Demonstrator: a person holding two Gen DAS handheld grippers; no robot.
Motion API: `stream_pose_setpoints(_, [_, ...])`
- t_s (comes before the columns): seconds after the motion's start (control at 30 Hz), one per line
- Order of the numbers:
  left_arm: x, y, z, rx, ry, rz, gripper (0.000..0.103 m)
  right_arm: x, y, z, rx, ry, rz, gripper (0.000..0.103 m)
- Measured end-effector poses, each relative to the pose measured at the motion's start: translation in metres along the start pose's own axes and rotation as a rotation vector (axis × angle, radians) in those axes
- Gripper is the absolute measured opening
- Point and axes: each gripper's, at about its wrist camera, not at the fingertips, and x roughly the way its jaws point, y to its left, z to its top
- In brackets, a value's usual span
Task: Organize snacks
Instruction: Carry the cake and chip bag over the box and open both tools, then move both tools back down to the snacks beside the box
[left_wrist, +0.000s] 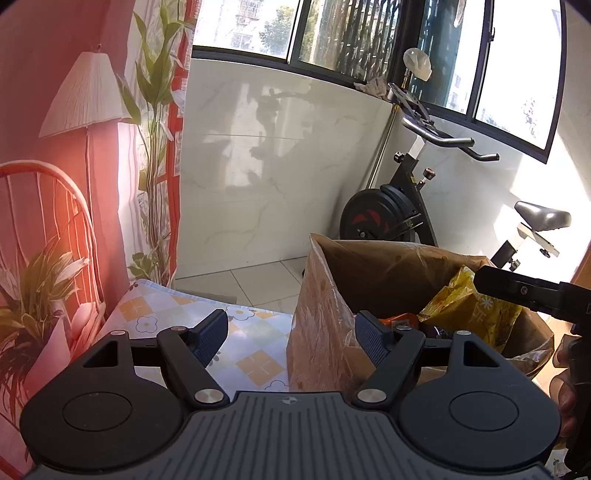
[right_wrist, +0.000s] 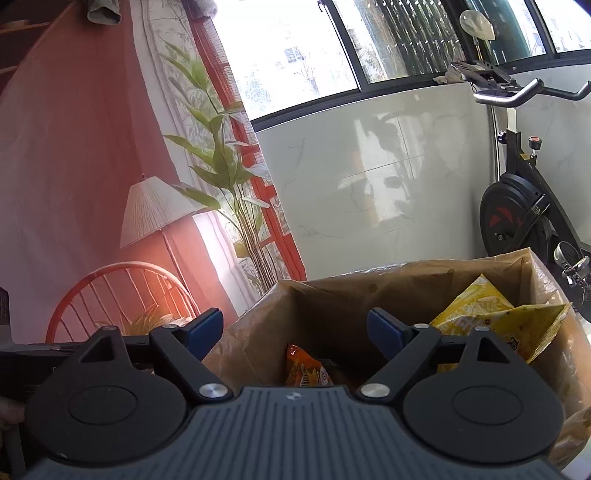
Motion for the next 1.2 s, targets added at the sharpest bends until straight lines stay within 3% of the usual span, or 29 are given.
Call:
stream_pose_setpoints(0.17, [-0.020,0.003,-0.019,-0.024,0.008,0.009,0.078,-0.045,-0.011,-0.017,-0.064,-0.022,-0.013,0.092])
stream_pose_setpoints(0.3, [-0.035,0.008,-0.054,-0.131,0.047,-0.011,0.078,-0.079,-0.029,-0.040,-0.070,-0.033,0.013,0.092])
stream_pose_setpoints(0.53, [-0.053,0.009,-0.109,-0.199,0.010,0.109,0.078,-0.120,-0.064,-0.091,-0.057,-0.018,-0.005,0.092])
stream_pose_setpoints(0.67, [-0.052,0.009,-0.127,-0.204,0.022,0.156,0.078,-0.125,-0.087,-0.124,-0.022,-0.006,-0.066,0.090])
stream_pose_setpoints(0.73, [-0.050,0.009,-0.133,-0.208,0.029,0.180,0.078,-0.124,-0.099,-0.140,-0.006,0.013,-0.104,0.082])
stream_pose_setpoints(0.9, [-0.045,0.009,-0.141,-0.236,0.069,0.202,0.078,-0.120,-0.107,-0.169,-0.058,0.084,-0.149,0.077])
stream_pose_setpoints(1.2, [-0.079,0.001,-0.125,-0.215,0.001,0.198,0.078,-0.162,-0.108,-0.158,-0.037,0.005,-0.172,0.077])
